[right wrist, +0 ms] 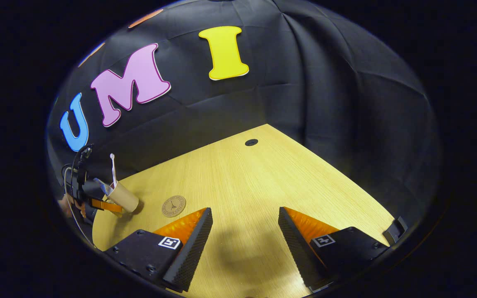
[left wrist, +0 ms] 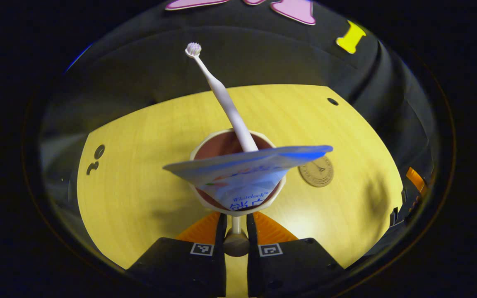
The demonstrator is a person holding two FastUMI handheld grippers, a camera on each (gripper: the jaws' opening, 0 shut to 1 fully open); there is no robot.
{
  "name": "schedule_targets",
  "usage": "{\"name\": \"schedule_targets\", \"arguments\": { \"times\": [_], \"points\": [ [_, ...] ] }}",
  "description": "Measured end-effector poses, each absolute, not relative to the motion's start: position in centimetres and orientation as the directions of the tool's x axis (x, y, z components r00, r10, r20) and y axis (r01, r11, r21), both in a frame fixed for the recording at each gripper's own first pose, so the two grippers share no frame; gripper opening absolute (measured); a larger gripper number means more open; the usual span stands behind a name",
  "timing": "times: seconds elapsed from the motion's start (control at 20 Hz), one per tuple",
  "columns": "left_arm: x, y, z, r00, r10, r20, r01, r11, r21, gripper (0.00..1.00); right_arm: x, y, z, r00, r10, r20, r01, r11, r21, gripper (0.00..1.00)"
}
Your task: Put the toothbrush and toothpaste on the desktop into the cup, then pick up the cup and place it on the coaster on the desktop.
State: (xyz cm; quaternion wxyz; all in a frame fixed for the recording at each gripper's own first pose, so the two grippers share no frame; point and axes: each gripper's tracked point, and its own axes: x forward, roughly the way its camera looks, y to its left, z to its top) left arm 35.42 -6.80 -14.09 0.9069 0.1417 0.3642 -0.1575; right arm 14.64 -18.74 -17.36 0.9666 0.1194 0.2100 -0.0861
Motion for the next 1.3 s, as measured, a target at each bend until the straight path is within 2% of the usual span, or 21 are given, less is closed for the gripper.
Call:
{"name": "schedule_targets", "arguments": {
  "times": [0.25, 0.55, 0.8, 0.9, 0.95, 1.05, 1.1, 1.15, 1.2, 1.25, 1.3],
  "points": [
    [35.7, -13.2, -13.9, 0.659, -0.249, -0.71, 0.494, 0.855, 0.158, 0.25, 14.3, -19.0, -17.3, 0.896, -0.131, -0.423, 0.229, 0.955, 0.19, 0.98],
    [35.9, -18.4, -15.4, 0.612, -0.284, -0.738, 0.577, 0.799, 0.171, 0.25, 14.2, -19.3, -17.4, 0.894, -0.151, -0.422, 0.249, 0.95, 0.188, 0.98],
    [36.3, -19.9, -18.3, 0.554, -0.262, -0.79, 0.607, 0.777, 0.167, 0.24, 14.2, -19.1, -17.9, 0.882, -0.166, -0.44, 0.279, 0.938, 0.205, 0.98],
    [36.7, -20.1, -18.5, 0.568, -0.246, -0.786, 0.614, 0.763, 0.204, 0.25, 14.1, -19.0, -18.0, 0.88, -0.162, -0.446, 0.277, 0.939, 0.205, 0.98],
    [36.6, -20.4, -18.4, 0.566, -0.236, -0.79, 0.617, 0.757, 0.216, 0.22, 14.1, -18.9, -18.1, 0.88, -0.159, -0.448, 0.274, 0.94, 0.204, 0.98],
    [36.4, -20.6, -18.4, 0.56, -0.232, -0.795, 0.624, 0.749, 0.222, 0.34, 14.2, -18.8, -18.3, 0.881, -0.149, -0.449, 0.264, 0.942, 0.206, 0.98],
    [36.5, -20.6, -18.1, 0.562, -0.236, -0.793, 0.623, 0.751, 0.219, 0.3, 14.3, -18.7, -18.4, 0.882, -0.144, -0.449, 0.259, 0.944, 0.206, 0.98],
    [36.4, -20.6, -18.0, 0.563, -0.245, -0.789, 0.623, 0.753, 0.211, 0.35, 14.2, -18.6, -18.3, 0.884, -0.138, -0.446, 0.251, 0.946, 0.206, 0.98],
    [36.0, -20.6, -17.6, 0.567, -0.251, -0.785, 0.621, 0.756, 0.207, 0.33, 14.3, -18.6, -18.3, 0.887, -0.133, -0.443, 0.245, 0.948, 0.204, 0.98],
    [35.7, -20.5, -17.2, 0.57, -0.259, -0.78, 0.621, 0.757, 0.203, 0.46, 14.3, -18.5, -18.3, 0.89, -0.128, -0.439, 0.237, 0.95, 0.204, 0.98],
    [35.4, -20.8, -16.9, 0.573, -0.267, -0.775, 0.62, 0.76, 0.197, 0.53, 14.4, -18.5, -18.3, 0.892, -0.121, -0.436, 0.229, 0.952, 0.204, 0.98]
  ]
}}
